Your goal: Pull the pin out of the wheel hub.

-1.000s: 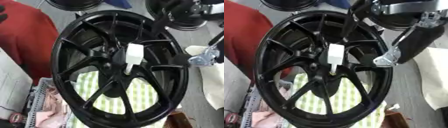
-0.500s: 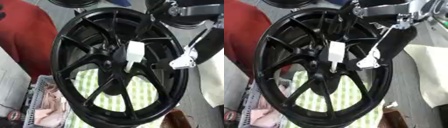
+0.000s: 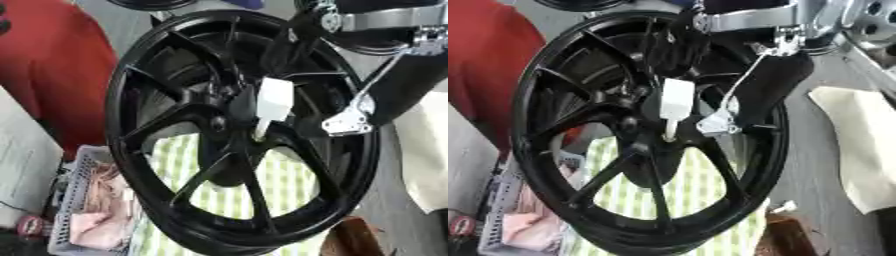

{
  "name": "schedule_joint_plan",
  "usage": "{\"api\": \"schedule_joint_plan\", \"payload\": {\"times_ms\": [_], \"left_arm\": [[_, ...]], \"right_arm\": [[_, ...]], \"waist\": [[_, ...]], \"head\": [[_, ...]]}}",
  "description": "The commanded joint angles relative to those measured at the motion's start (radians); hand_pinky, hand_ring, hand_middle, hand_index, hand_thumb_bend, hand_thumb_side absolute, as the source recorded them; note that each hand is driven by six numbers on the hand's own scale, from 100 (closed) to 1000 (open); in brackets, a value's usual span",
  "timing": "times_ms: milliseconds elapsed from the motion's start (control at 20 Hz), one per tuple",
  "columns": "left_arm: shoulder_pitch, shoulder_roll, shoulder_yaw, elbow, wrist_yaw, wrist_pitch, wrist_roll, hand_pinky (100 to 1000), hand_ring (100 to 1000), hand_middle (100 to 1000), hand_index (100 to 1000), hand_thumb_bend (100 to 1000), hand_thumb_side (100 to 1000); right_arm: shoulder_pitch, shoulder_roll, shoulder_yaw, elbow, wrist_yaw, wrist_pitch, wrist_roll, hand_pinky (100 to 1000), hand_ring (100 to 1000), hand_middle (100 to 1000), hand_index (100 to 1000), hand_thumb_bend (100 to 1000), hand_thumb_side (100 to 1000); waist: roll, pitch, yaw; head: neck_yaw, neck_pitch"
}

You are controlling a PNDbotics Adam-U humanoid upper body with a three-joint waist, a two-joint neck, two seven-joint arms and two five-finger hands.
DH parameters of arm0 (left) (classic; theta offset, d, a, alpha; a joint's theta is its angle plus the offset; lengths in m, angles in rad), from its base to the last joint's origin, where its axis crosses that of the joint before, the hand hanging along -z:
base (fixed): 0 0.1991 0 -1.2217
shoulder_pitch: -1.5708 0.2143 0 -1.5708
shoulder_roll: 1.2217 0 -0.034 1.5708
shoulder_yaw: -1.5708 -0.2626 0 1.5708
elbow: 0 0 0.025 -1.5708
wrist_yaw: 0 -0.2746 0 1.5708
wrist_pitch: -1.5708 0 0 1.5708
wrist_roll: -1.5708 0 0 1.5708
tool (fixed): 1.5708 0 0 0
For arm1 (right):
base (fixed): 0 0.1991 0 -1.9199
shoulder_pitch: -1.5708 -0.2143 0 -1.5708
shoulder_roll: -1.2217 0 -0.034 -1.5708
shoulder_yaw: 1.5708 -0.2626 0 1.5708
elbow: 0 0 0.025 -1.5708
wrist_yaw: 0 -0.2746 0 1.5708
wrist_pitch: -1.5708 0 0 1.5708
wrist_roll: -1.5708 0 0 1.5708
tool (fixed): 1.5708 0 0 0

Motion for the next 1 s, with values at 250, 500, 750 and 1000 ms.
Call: {"api": "schedule_joint_plan", "payload": {"times_ms": [250, 500, 750, 1000], "left_arm": [[-0.017, 0.009, 0.007, -0.01, -0.002, 0.001, -0.001, 851, 777, 592, 771, 158, 537], [-0.018, 0.007, 0.008, -0.01, -0.004, 0.002, -0.001, 851, 777, 591, 771, 158, 539], [-0.02, 0.004, 0.008, -0.01, -0.005, 0.004, -0.001, 852, 777, 591, 771, 158, 541], [-0.022, 0.002, 0.009, -0.011, -0.007, 0.004, -0.001, 852, 777, 591, 771, 158, 542]], "right_arm": [[-0.011, 0.006, -0.012, 0.041, 0.039, 0.045, -0.023, 774, 781, 741, 851, 444, 417], [-0.007, 0.016, -0.005, 0.062, 0.066, 0.058, -0.052, 775, 783, 744, 845, 450, 415], [0.002, 0.025, -0.003, 0.088, 0.088, 0.058, -0.058, 777, 789, 748, 846, 452, 417], [0.013, 0.034, 0.001, 0.113, 0.099, 0.052, -0.054, 777, 791, 749, 844, 459, 412]], "waist": [[-0.001, -0.006, 0.007], [-0.005, 0.0, 0.01], [-0.011, 0.009, 0.013], [-0.014, 0.016, 0.017]], "head": [[-0.003, 0.004], [-0.005, 0.002], [-0.007, 0.0], [-0.005, 0.003]]}}
